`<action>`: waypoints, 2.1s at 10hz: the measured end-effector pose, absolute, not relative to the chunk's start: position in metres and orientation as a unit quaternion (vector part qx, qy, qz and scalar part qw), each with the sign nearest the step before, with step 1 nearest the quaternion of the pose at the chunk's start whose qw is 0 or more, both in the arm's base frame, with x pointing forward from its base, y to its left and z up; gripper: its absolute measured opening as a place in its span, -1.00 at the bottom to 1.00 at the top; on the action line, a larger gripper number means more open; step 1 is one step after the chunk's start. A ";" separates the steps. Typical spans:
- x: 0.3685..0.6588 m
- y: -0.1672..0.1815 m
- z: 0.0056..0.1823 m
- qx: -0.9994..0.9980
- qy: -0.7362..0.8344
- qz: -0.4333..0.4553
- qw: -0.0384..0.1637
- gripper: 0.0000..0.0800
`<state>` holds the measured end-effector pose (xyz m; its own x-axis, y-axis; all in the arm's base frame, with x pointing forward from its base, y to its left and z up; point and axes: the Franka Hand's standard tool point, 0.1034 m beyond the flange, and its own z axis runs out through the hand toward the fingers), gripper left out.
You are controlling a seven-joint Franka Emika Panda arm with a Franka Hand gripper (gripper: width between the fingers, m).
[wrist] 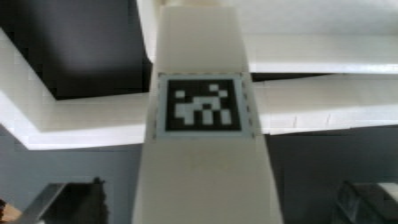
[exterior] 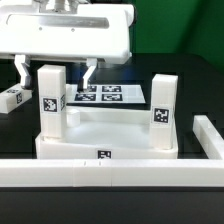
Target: Assemble desk
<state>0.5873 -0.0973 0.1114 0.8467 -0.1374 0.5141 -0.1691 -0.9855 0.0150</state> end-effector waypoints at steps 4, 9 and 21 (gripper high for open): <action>0.590 -0.096 0.131 0.964 -0.080 0.254 0.011 0.62; 0.585 -0.081 0.113 0.985 -0.092 0.130 -0.065 0.62; 0.583 -0.091 0.113 0.990 -0.104 0.070 -0.057 0.62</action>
Offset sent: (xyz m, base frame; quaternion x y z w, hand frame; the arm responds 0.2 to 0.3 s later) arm 0.0000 0.0000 0.0000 0.0000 0.0000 0.0000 1.0000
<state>0.5831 -0.0905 0.1125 0.9683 -0.2146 0.1275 -0.1987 -0.9718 -0.1268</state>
